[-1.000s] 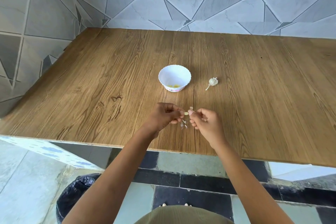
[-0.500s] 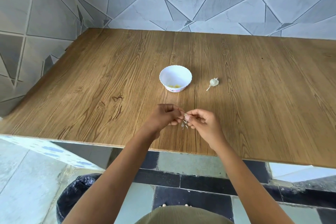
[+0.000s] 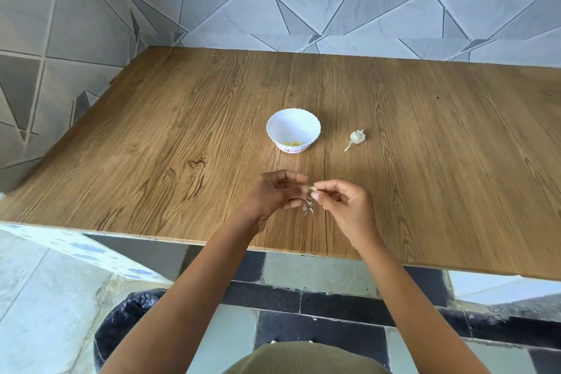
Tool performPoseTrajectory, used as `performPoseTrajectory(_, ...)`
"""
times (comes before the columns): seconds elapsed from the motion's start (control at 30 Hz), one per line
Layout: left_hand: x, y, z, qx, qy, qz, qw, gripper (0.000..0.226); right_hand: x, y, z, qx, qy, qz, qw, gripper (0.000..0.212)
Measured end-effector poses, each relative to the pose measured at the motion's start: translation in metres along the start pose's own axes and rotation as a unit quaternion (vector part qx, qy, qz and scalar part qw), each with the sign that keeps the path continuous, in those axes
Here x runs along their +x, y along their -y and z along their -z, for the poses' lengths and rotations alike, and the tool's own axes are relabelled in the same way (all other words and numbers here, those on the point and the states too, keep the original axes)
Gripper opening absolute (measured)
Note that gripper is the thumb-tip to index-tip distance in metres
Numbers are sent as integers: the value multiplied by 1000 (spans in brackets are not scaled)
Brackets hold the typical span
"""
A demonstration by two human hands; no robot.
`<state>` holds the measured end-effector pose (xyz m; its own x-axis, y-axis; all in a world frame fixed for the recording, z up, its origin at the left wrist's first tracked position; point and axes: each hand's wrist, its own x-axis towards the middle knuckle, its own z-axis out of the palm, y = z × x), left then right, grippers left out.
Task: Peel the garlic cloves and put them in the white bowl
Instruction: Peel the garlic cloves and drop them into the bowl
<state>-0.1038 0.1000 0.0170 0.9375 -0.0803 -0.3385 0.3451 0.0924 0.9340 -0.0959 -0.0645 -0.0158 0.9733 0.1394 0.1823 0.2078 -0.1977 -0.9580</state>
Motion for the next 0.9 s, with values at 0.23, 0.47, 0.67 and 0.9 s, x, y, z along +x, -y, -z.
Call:
performPoseTrajectory(0.23,3,-3,-1,0,-18,-2,1000,17,0,1,-1,11,26,-6,1000,19)
performPoseTrajectory(0.47,3,-1,2,7,-46,-12,999,23,0,2,0,9,14,-32,999,19)
performPoseTrajectory(0.67,17,9,26,244,-219,-129,936,19,-6,-13,1,-267,-28,100,958,19)
performPoseTrajectory(0.9,30,18,36,374,-229,-191,878,9,-14,-20,-11,-350,-14,91,932,33)
